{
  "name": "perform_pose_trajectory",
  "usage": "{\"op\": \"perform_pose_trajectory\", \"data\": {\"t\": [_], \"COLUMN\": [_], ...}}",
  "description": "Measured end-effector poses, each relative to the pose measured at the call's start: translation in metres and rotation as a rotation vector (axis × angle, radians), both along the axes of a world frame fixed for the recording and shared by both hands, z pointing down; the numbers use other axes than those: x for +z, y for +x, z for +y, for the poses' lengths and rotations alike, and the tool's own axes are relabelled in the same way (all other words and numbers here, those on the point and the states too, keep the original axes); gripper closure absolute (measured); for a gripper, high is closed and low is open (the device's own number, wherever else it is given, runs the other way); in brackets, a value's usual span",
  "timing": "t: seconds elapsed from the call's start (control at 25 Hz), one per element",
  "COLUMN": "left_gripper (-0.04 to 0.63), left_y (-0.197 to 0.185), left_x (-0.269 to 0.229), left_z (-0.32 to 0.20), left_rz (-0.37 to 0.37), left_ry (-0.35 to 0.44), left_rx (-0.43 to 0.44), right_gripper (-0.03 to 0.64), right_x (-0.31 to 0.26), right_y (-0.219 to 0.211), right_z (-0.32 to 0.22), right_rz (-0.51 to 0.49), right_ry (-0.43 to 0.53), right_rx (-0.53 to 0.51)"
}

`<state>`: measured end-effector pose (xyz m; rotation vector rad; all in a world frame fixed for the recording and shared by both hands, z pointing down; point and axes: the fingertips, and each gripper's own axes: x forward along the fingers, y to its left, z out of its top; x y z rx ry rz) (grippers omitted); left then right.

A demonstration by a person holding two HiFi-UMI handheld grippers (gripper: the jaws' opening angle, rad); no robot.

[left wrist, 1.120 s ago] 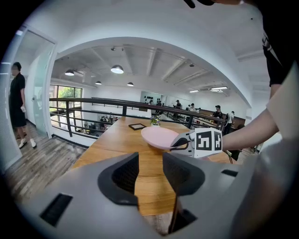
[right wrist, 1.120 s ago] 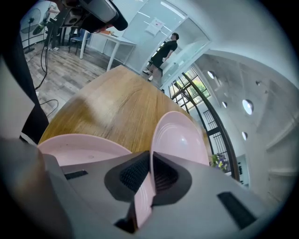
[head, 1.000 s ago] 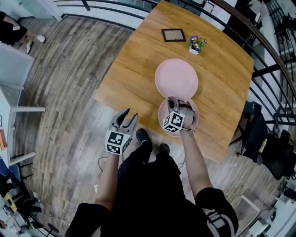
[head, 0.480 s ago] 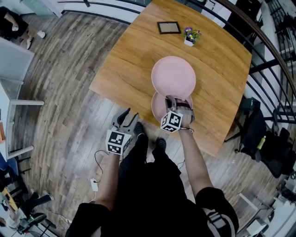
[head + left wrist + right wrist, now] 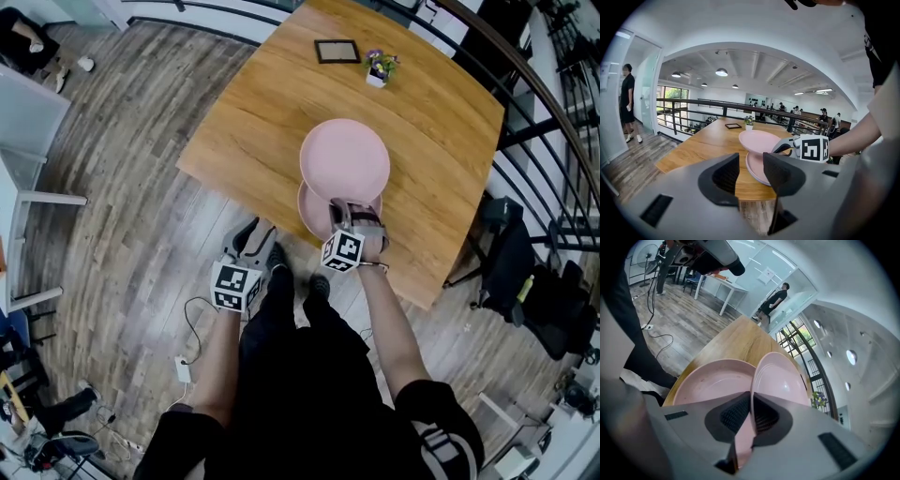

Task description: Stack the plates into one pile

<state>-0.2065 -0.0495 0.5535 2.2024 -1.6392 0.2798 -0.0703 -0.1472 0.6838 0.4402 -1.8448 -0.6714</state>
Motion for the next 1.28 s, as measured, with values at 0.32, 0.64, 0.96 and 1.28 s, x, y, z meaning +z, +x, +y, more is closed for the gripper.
{"op": "perform_pose_trajectory", "data": {"t": [0.32,0.64,0.96,1.28], "left_gripper": [0.425,0.425,0.425,0.425], "left_y": [0.013,0.028,0.045,0.068], "left_x": [0.004,0.004,0.014,0.015], "left_z": [0.017,0.030,0.050,0.054], "left_rz": [0.005,0.011,0.002,0.008], "left_ry": [0.006,-0.004,-0.021,-0.024], "left_rx": [-0.023,-0.036,-0.054,-0.060], "right_gripper": [0.594,0.594,0.592,0.589], "right_x": [0.003,0.013,0.025,0.034], "right_y": [0.010,0.022,0.034,0.044], "right_z": [0.026,0.050,0.076,0.091], "right_rz": [-0.005,-0.003,-0.004,0.011], "right_ry": [-0.009,-0.036,-0.065,-0.098], "right_rx": [-0.024,-0.051,-0.066,-0.115]}}
